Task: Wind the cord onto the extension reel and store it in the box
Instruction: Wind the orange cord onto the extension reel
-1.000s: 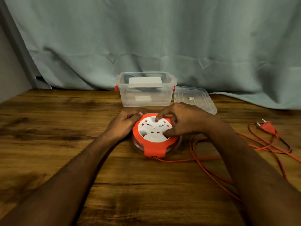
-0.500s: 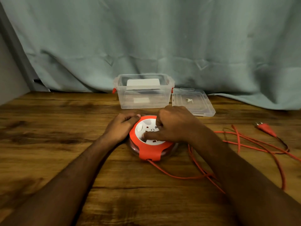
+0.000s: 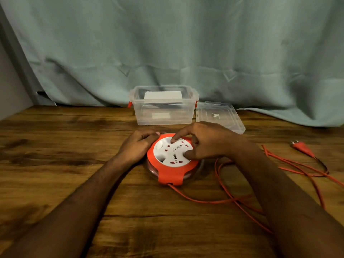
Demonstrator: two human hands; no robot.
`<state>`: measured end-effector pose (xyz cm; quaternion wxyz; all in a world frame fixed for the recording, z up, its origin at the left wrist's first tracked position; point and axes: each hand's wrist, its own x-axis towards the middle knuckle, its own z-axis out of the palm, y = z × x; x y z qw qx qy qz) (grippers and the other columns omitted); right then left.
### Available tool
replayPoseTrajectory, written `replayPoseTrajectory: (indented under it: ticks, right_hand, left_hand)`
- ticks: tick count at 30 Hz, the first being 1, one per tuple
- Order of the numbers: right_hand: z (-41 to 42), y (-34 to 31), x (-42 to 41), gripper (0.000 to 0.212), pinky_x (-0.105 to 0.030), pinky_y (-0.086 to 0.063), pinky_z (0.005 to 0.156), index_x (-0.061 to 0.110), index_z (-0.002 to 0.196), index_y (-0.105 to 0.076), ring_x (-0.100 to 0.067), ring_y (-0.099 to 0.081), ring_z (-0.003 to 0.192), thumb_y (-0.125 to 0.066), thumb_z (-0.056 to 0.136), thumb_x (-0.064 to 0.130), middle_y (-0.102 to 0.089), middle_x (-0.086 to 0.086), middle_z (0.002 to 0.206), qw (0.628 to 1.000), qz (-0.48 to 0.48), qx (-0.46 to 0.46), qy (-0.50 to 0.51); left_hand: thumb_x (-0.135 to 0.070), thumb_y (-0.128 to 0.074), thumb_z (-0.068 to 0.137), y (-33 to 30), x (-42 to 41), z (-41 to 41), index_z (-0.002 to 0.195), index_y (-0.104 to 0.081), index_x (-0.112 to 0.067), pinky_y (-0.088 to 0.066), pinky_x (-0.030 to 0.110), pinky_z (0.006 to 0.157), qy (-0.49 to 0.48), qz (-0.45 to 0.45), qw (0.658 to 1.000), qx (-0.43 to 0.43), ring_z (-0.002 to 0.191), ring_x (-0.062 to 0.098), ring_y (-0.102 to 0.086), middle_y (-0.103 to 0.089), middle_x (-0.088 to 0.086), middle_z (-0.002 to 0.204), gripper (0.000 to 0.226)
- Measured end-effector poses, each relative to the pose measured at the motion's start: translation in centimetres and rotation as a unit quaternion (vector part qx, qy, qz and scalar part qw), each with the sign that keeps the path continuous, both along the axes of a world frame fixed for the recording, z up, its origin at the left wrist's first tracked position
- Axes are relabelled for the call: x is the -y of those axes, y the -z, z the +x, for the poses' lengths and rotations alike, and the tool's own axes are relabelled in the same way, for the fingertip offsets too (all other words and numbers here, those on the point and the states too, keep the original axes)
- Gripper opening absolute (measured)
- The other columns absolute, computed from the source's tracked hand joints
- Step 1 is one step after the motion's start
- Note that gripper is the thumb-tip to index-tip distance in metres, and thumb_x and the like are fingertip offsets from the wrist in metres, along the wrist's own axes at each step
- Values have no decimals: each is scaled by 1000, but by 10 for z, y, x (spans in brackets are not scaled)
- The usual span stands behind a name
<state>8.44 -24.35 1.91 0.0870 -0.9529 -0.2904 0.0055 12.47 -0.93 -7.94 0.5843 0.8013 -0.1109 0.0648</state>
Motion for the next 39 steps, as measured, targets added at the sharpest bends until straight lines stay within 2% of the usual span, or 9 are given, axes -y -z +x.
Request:
replayPoseTrajectory:
  ticks: [2, 6, 8, 19, 23, 26, 32, 35, 39]
  right_hand:
    - [1, 2, 0, 52, -18, -28, 56, 48, 132, -57, 3, -42, 68, -74, 83, 40, -42, 26, 76, 1000, -6, -17, -1]
    - [7, 5, 3, 56, -24, -41, 70, 53, 127, -59, -6, -54, 100, -77, 74, 55, -58, 19, 126, 1000, -9, -14, 13]
    - [7, 5, 3, 58, -27, -42, 73, 50, 124, -61, -9, -55, 106, -78, 70, 61, -57, 18, 130, 1000, -12, -8, 26]
    - [-2, 10, -14, 55, -29, -32, 57, 29, 71, -52, -10, -54, 78, -71, 60, 80, -60, 12, 84, 996, -24, 77, 36]
    - [-5, 10, -21, 61, -31, -39, 63, 25, 64, -49, -12, -56, 73, -67, 64, 83, -60, 10, 75, 996, -29, 66, 45]
    - [-8, 14, -25, 62, -29, -31, 60, 25, 61, -42, -10, -49, 66, -60, 70, 83, -51, 10, 68, 995, -34, 89, 40]
    - [-9, 17, -30, 51, -28, -37, 66, 24, 85, -71, -10, -57, 81, -52, 88, 71, -57, 10, 83, 995, -23, 92, 10]
    - [-4, 9, -18, 22, -26, -39, 64, 34, 94, -68, -9, -56, 86, -66, 86, 54, -54, 19, 80, 996, 22, 80, 15]
    - [2, 2, -4, 51, -21, -40, 63, 46, 125, -60, -5, -53, 88, -76, 78, 36, -50, 25, 94, 1000, 7, -1, -1]
  left_hand:
    - [-54, -62, 88, 0, 0, -1, 105, -87, -44, -57, 64, 107, 0, 4, 1000, -2, 108, 27, -82, -87, -4, 108, 31]
    - [-58, -62, 85, -2, 2, -3, 105, -87, -44, -57, 62, 109, -4, 3, 1000, -11, 109, 25, -81, -87, -6, 108, 35]
    - [-59, -61, 85, -3, 3, -5, 105, -86, -47, -58, 60, 109, -12, 8, 1000, -16, 108, 23, -82, -87, -8, 107, 35]
    - [-69, -59, 77, -5, 2, -7, 108, -86, -44, -59, 62, 106, -22, 2, 999, -26, 105, 27, -82, -87, -5, 106, 48]
    - [-69, -59, 78, -5, 2, -7, 111, -85, -43, -58, 61, 108, -16, 5, 999, -29, 107, 26, -82, -87, -6, 109, 50]
    - [-70, -60, 77, -5, 2, -6, 111, -85, -41, -59, 61, 106, -24, 5, 999, -35, 105, 27, -82, -87, -4, 107, 51]
    - [-54, -60, 89, -8, 4, -10, 108, -86, -42, -60, 61, 104, -30, 3, 999, -31, 102, 26, -83, -87, -4, 105, 34]
    - [-49, -61, 94, -9, 4, -10, 102, -87, -41, -61, 63, 101, -36, 7, 999, -27, 98, 28, -83, -88, -1, 100, 29]
    - [-30, -59, 110, -9, 4, -12, 93, -87, -47, -61, 64, 100, -26, 18, 999, -26, 95, 28, -84, -88, 0, 96, 37]
